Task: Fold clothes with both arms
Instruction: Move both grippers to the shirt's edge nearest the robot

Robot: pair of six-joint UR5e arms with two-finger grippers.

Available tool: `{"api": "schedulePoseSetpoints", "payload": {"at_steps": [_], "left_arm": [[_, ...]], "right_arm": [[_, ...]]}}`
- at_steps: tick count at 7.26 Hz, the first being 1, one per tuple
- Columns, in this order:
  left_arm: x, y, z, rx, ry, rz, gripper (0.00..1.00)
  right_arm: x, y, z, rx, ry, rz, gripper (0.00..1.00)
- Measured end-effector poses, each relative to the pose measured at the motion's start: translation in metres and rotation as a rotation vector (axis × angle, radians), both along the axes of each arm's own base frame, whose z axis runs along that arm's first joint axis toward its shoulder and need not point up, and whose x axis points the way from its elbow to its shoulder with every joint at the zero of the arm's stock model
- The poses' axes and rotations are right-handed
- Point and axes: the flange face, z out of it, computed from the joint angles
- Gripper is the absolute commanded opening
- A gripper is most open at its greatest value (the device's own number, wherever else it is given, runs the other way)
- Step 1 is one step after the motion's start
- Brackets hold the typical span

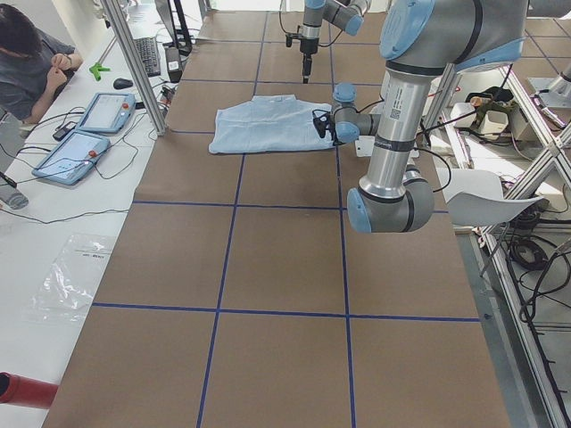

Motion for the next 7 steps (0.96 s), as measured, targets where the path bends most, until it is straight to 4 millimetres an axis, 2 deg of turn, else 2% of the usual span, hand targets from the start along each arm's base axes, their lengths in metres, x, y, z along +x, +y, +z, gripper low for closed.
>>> {"api": "schedulePoseSetpoints", "payload": {"at_steps": [3, 7], "left_arm": [[-0.007, -0.014, -0.008, -0.006, 0.017, -0.015, 0.0], [-0.012, -0.025, -0.012, -0.008, 0.024, -0.013, 0.0]], "right_arm": [[-0.011, 0.011, 0.002, -0.046, 0.002, 0.008, 1.0], [-0.06, 0.05, 0.022, -0.301, 0.044, 0.155, 1.0]]}}
